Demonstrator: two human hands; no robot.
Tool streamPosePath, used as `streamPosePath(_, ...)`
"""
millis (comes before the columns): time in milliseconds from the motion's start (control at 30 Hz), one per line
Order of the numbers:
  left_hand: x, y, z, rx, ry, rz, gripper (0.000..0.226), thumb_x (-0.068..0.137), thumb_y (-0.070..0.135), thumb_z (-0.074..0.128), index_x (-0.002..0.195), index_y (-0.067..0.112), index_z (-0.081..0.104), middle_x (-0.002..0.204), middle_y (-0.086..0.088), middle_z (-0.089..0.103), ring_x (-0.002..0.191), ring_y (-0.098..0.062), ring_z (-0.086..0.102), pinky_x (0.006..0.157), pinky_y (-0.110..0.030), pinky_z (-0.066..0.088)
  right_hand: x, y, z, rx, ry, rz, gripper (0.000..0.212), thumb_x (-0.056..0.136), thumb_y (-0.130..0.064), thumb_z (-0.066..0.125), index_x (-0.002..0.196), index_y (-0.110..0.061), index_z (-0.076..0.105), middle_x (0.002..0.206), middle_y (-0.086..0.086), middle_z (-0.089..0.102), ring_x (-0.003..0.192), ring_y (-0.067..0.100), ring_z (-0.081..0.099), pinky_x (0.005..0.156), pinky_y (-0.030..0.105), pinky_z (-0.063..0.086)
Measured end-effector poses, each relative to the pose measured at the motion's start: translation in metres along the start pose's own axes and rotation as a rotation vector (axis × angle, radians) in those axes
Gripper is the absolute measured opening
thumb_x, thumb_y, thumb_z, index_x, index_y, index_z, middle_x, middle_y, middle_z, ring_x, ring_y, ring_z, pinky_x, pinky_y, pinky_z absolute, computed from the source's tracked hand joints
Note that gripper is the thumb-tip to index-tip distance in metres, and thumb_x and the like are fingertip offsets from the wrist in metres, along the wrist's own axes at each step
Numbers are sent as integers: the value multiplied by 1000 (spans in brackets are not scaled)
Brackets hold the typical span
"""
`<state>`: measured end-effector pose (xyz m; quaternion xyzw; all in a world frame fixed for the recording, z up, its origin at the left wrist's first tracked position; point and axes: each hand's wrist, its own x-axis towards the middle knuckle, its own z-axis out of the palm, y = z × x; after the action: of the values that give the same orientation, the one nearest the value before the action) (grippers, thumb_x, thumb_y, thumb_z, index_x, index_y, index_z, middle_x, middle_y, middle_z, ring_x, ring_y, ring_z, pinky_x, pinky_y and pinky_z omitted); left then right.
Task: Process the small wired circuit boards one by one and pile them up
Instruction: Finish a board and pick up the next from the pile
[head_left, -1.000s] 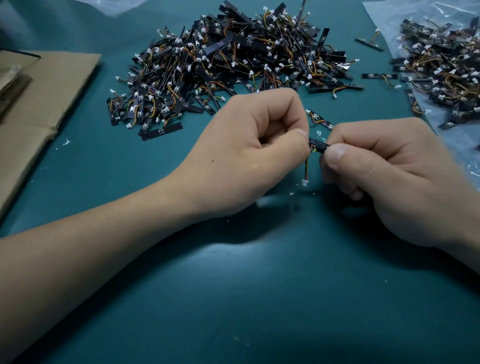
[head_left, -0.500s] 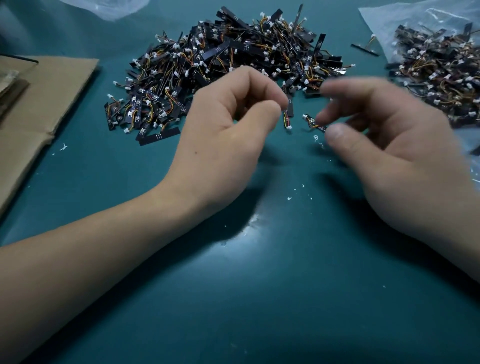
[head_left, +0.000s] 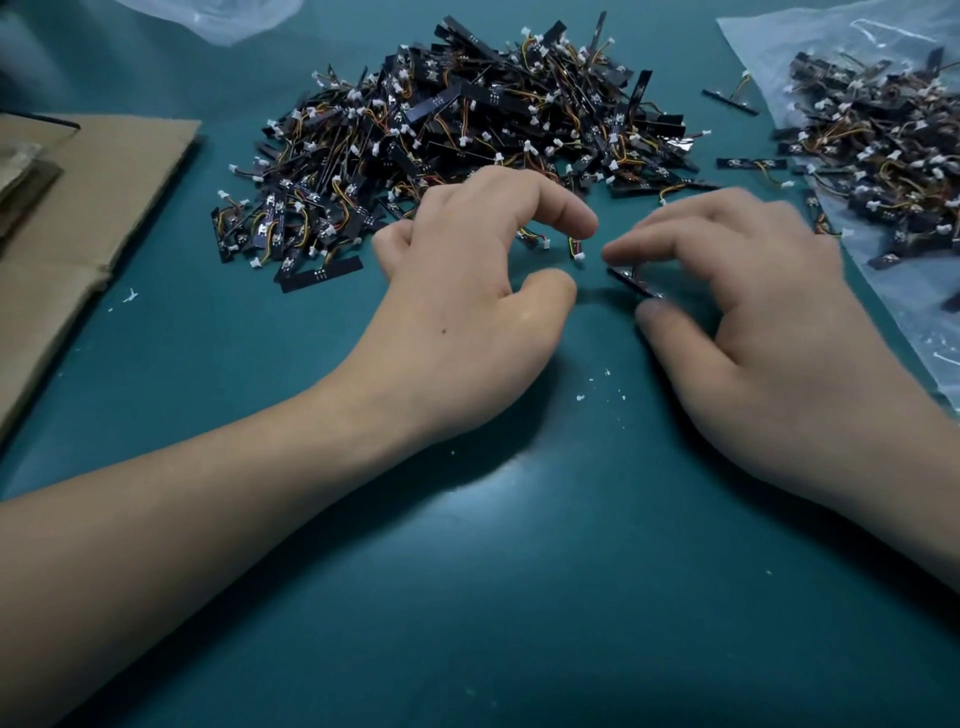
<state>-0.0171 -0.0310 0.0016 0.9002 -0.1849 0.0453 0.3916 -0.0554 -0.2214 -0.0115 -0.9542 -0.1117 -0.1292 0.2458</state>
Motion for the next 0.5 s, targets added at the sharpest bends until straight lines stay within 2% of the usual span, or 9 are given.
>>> streamPosePath(100,-1,0,0,-2,-11,2,38,74,25,48,106,40,62,122,28,58,126,2,42,100,-9,10,0,1,0,47,-9,-20,27,92,-8,65,100,-34,67,100,-9,62,99,22,56,93,51,44)
streamPosePath(133,-1,0,1,0,-12,2,37,75,25,48,106,39,62,123,28,58,126,2,42,100,-8,10,0,1,0,58,-16,-34,27,91,-5,66,97,-32,67,95,-11,62,93,19,56,91,47,47)
streamPosePath(233,-1,1,0,-1,-17,0,35,76,26,49,105,40,63,122,27,59,125,2,43,101,-9,11,0,0,-2,90,-15,-43,28,89,-1,66,95,-28,65,86,-21,59,82,1,55,77,12,41)
streamPosePath(267,-2,2,0,-12,-16,1,33,77,26,50,104,39,63,119,26,59,122,1,44,105,-12,13,0,0,-1,100,-14,-33,27,90,-2,66,96,-28,64,84,-24,58,81,-3,55,75,8,39)
streamPosePath(333,-2,3,-2,-55,0,14,29,79,22,52,100,38,64,109,23,62,109,-3,52,112,-33,29,0,0,0,107,-22,-17,26,93,-3,63,98,-29,59,84,-25,57,84,-7,54,74,5,38)
streamPosePath(400,-3,6,-3,-89,14,23,22,83,21,54,96,33,66,94,20,63,91,-8,57,105,-50,41,-1,1,1,118,-8,-5,26,96,-5,61,99,-30,56,86,-23,56,82,-10,52,74,4,37)
streamPosePath(500,-4,8,-2,-122,3,33,18,93,32,53,94,26,70,78,21,62,78,-8,60,103,-56,42,-1,1,-2,193,92,-30,23,98,-8,56,102,-30,53,91,-22,57,82,-9,52,74,3,36)
